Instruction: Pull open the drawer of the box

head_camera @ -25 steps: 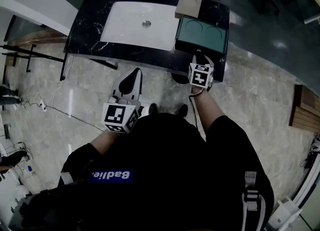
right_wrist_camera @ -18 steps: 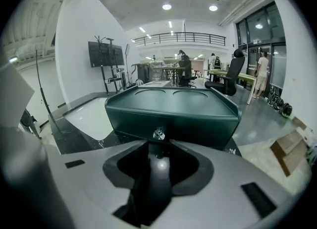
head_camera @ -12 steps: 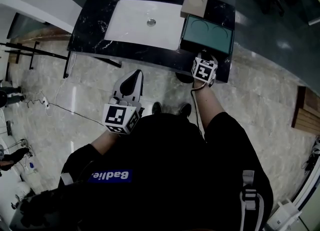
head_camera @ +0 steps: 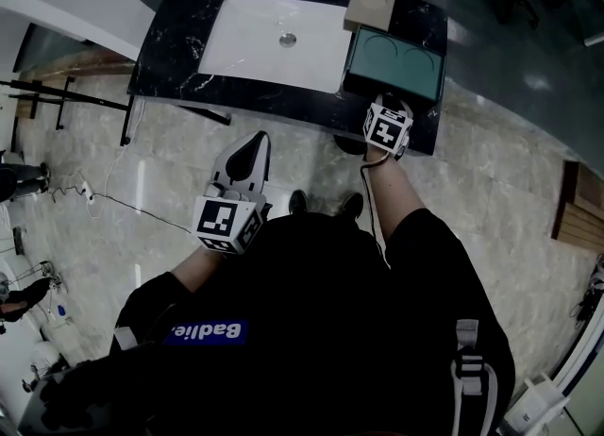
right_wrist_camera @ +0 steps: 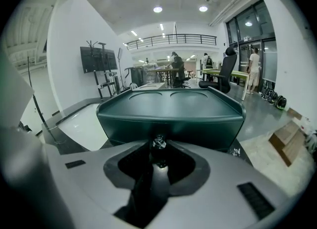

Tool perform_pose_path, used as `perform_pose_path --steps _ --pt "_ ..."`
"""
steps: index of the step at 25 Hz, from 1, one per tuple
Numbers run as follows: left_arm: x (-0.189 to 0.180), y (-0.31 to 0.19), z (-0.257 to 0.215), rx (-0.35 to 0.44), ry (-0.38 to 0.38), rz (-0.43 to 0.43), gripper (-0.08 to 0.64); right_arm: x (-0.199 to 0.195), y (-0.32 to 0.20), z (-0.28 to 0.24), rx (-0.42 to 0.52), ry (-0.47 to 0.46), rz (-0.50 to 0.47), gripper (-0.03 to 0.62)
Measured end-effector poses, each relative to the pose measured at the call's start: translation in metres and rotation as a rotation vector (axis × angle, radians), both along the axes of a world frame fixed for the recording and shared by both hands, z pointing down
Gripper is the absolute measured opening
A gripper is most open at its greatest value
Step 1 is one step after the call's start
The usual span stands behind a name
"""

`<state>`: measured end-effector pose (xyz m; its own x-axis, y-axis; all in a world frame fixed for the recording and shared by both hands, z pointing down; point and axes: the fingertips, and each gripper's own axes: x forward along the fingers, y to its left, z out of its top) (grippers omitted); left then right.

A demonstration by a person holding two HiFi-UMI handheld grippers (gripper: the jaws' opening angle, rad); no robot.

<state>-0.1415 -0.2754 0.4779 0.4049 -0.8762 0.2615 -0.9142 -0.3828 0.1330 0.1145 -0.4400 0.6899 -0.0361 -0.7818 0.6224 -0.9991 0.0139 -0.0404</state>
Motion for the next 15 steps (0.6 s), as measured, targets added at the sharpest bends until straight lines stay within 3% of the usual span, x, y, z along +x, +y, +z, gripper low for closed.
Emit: perform_pose_path --steps 2,15 --pt "-0.001 0.001 -0.001 0.003 0.0 0.004 -0.008 0.001 0.001 -0.001 0.002 0.007 0.006 0.071" --pt "-0.003 0.006 -0.004 0.019 0.016 0.016 -0.008 0.0 0.013 -0.002 0.007 0.01 0.01 0.069"
